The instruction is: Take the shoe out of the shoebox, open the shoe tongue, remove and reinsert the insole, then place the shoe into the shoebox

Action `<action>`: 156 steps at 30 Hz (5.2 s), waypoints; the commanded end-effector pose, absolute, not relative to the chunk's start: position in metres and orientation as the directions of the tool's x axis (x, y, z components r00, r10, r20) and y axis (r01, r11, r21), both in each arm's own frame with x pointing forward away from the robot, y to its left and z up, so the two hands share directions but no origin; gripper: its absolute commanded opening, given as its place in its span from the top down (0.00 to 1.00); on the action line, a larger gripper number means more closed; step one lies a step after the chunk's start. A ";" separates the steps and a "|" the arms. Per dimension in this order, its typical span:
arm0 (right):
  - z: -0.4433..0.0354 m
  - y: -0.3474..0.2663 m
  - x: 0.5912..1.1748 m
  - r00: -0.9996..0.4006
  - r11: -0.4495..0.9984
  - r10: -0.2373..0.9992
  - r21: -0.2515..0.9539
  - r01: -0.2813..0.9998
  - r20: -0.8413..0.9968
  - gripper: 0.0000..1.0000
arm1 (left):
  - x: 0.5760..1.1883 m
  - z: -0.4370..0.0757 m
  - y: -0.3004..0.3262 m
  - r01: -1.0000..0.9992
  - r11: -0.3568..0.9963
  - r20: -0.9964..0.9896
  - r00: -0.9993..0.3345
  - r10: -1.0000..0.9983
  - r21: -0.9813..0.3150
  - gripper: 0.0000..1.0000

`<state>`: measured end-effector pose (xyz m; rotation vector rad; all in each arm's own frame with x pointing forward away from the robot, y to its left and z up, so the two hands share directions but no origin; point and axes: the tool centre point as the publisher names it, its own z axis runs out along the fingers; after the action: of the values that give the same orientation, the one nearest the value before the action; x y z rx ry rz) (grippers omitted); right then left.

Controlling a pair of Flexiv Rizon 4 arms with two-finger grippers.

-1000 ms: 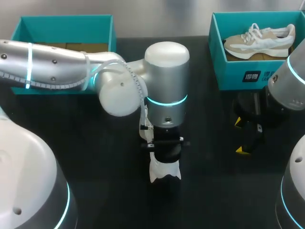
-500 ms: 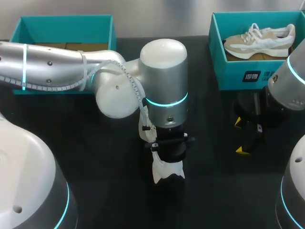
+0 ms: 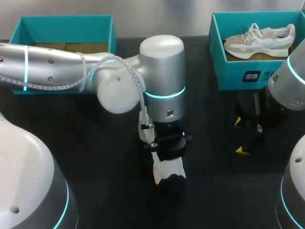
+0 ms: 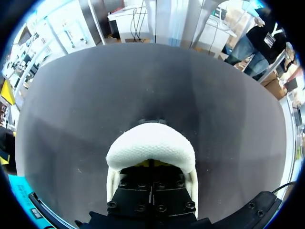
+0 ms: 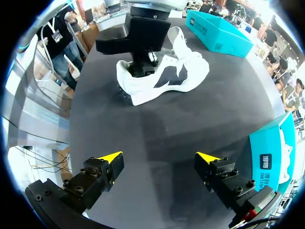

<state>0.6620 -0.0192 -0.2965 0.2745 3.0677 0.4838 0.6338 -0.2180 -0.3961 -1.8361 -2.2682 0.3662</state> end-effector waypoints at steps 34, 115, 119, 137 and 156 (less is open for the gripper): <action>-0.297 -0.019 0.661 -0.984 0.937 0.179 0.305 0.171 0.001 0.00 | 0.663 -0.351 -0.212 0.979 0.142 -0.099 -0.157 0.983 -0.147 1.00; -0.297 -0.019 0.661 -0.984 0.937 0.179 0.305 0.171 0.001 0.00 | 0.704 -0.363 -0.186 0.959 0.235 0.003 -0.237 0.971 -0.158 0.00; -0.297 -0.019 0.661 -0.984 0.937 0.179 0.305 0.171 0.001 0.00 | 0.711 -0.356 -0.186 0.961 0.233 0.000 -0.236 0.972 -0.146 0.00; -0.297 -0.019 0.661 -0.984 0.937 0.179 0.305 0.171 0.001 0.00 | 0.752 -0.325 -0.182 0.954 0.275 -0.019 -0.279 0.960 -0.119 0.00; -0.297 -0.019 0.661 -0.984 0.937 0.179 0.305 0.171 0.001 0.00 | 0.738 -0.292 -0.176 0.964 0.233 -0.080 -0.244 0.967 -0.126 0.88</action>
<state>0.6620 -0.0193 -0.2965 0.2745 3.0677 0.4838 0.7453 -0.1789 -0.2914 -1.9115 -2.4440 0.2335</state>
